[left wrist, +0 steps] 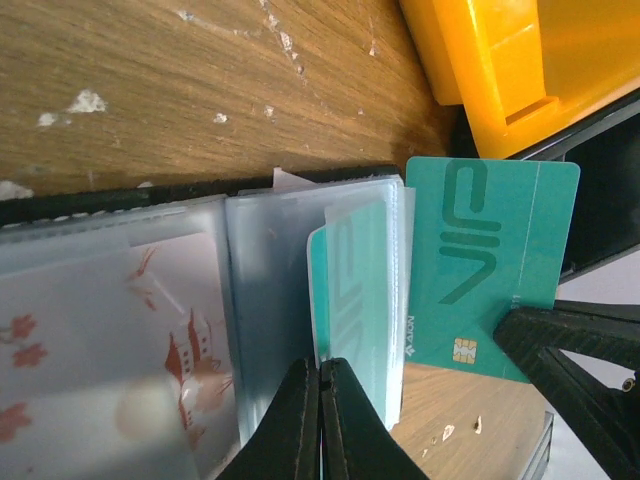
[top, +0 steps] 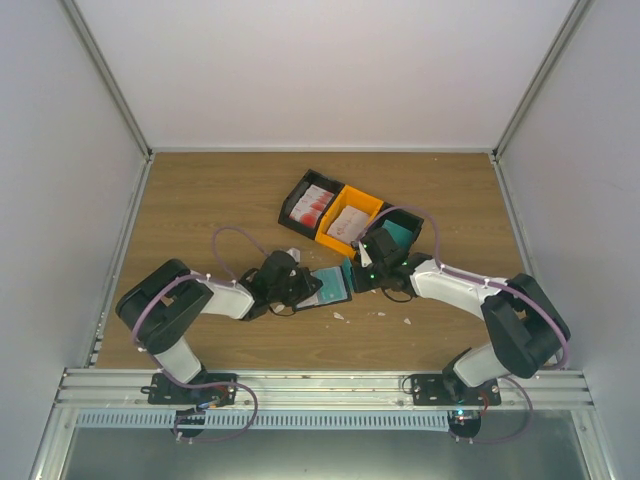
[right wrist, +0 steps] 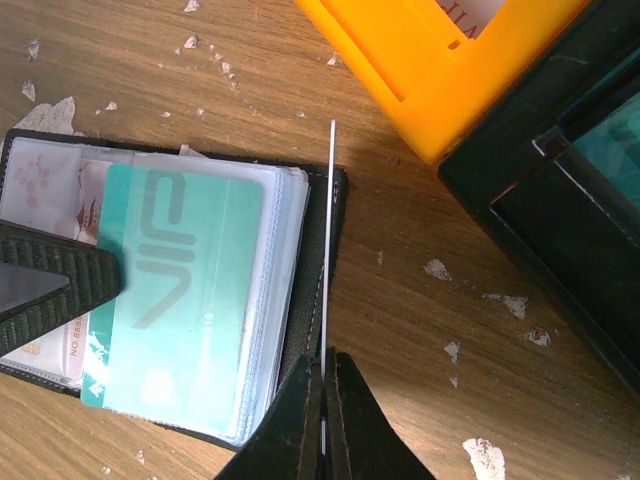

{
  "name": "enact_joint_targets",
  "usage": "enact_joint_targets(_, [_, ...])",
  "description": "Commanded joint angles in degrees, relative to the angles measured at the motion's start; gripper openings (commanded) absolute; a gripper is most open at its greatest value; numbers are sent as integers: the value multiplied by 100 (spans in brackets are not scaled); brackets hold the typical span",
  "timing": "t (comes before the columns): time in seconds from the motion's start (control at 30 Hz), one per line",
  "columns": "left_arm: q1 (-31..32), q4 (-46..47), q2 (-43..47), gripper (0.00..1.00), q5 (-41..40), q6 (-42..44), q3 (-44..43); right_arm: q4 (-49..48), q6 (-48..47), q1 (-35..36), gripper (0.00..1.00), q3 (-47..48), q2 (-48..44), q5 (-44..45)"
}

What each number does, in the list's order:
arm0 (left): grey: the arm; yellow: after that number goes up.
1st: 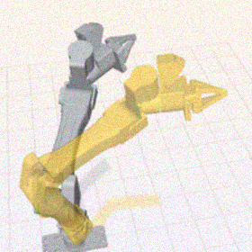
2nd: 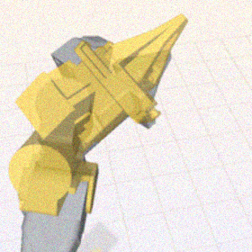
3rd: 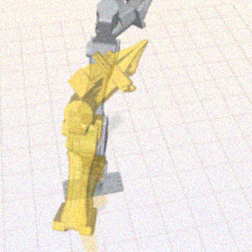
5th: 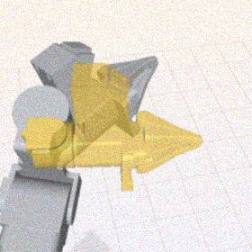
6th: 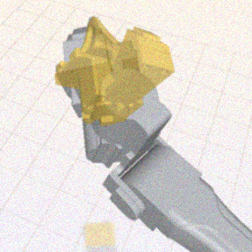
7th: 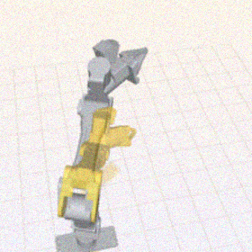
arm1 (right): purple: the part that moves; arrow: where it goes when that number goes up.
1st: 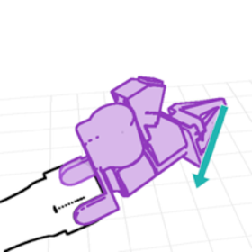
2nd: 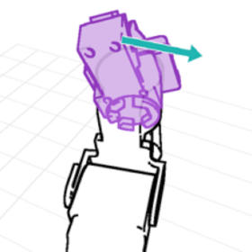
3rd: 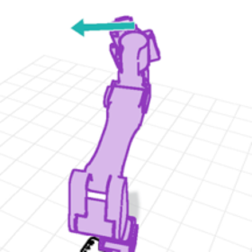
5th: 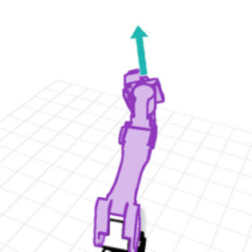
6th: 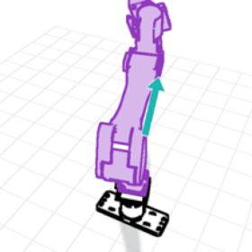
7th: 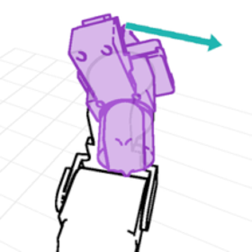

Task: Put the credit cards into the card holder
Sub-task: Insert the credit card into the card holder.

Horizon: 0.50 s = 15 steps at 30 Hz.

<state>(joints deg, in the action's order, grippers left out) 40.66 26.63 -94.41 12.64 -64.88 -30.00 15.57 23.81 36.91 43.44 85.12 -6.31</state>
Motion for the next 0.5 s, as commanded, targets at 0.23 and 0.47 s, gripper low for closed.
enact_joint_targets(0.23, [106, 264, -355, 0, 75, 86, -93, 187, -44, 35, 1, -125, 198, -118])
enact_joint_targets(0.47, [135, 19, -204, 9, 54, 215, -82, 234, 2, 37, 1, -107, 102, 43])
